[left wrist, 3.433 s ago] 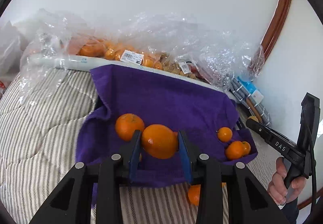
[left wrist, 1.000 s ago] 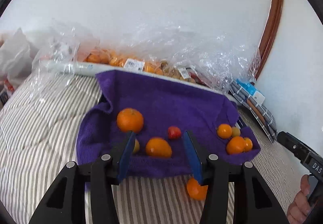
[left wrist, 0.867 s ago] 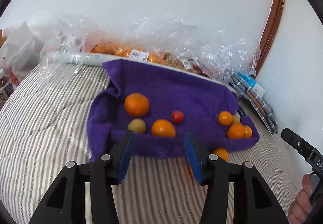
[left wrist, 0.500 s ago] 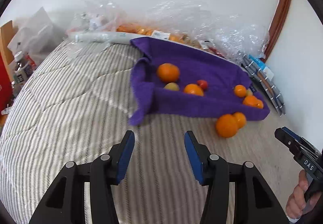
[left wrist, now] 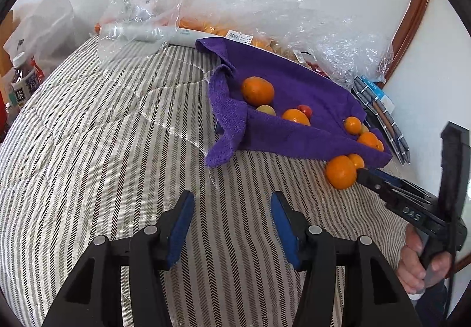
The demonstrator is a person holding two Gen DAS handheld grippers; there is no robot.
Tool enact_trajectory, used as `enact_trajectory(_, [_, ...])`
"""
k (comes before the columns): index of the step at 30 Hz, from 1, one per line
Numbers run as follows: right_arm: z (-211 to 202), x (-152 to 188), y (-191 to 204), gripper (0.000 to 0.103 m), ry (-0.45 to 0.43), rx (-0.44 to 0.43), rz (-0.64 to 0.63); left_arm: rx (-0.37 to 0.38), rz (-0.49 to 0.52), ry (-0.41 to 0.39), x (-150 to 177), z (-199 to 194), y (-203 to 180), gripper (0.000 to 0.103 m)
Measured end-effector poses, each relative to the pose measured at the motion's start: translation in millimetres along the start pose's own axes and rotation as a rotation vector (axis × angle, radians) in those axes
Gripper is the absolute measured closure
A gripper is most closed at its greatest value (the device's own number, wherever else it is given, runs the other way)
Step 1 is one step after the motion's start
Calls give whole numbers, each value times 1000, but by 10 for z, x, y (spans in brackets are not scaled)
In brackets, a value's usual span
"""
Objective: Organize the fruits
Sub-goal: 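Grasp an orange with the left tool while the right tool grasps an oval orange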
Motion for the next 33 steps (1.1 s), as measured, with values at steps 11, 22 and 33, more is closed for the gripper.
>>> enact_trajectory(11, [231, -87, 107, 68, 39, -13, -50, -10, -21, -16, 13, -25, 16, 46])
enact_trajectory(22, [-277, 156, -258, 68, -52, 59, -8, -1, -39, -6, 10, -12, 27, 46])
enact_trajectory(33, [-466, 351, -678, 68, -80, 114, -7, 28, 97, 37, -97, 227, -739, 46])
Point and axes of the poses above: each gripper's, at about its wrist camera, not at the fingertips, and z roughly the way its jaws point, y to its left, x to its underside, the point moved 2 cm from there along z, roughly the way its jaws point, and after that the axes turned 6 degrees about z, right-handed, at the moved point
